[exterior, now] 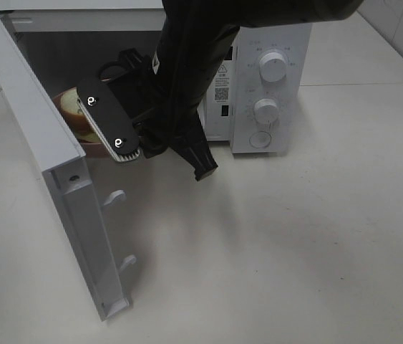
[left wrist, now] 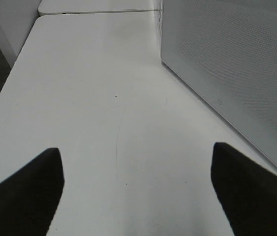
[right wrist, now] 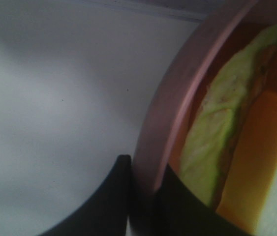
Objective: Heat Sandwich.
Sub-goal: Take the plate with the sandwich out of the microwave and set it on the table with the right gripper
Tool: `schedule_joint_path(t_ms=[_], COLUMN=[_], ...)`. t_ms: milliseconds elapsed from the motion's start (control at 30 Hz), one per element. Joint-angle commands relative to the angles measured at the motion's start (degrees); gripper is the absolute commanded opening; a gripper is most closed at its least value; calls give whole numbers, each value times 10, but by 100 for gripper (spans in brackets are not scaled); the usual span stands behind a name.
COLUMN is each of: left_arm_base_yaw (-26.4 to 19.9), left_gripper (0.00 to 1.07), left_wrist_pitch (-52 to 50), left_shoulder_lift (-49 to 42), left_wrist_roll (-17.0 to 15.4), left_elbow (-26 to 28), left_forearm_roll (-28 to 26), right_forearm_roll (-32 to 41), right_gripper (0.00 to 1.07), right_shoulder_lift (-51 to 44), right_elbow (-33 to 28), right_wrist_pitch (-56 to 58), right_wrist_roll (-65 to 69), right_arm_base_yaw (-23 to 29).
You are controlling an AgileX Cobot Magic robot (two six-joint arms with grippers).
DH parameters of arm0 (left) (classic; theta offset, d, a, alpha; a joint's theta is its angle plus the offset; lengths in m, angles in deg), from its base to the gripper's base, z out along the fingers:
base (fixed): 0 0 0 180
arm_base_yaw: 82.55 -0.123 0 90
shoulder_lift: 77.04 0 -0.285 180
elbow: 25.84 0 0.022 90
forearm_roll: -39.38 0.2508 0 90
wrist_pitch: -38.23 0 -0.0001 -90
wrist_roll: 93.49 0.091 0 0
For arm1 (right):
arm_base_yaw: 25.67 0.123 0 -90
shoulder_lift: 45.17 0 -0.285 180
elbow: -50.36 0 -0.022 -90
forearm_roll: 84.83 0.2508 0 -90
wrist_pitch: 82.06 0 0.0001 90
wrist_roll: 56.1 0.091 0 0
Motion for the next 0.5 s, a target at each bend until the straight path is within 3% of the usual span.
schedule_joint_path(t_ms=[33, 500], left_arm_base_yaw=[-1, -1], left_gripper=[76, 76], left_wrist_pitch=[-7, -7], left_shoulder_lift=[-10, -10], left_wrist_roll=[-2, -2], left_elbow=[-2, -2], left_forearm_roll=[0, 0], right_forearm_roll=[0, -9], right_gripper=[0, 0], right_shoulder_lift=[-31, -123], right_elbow=[-22, -150], right_wrist_pitch=[-23, -72], right_wrist_roll=[-10, 2], right_arm_base_yaw=[7, 10])
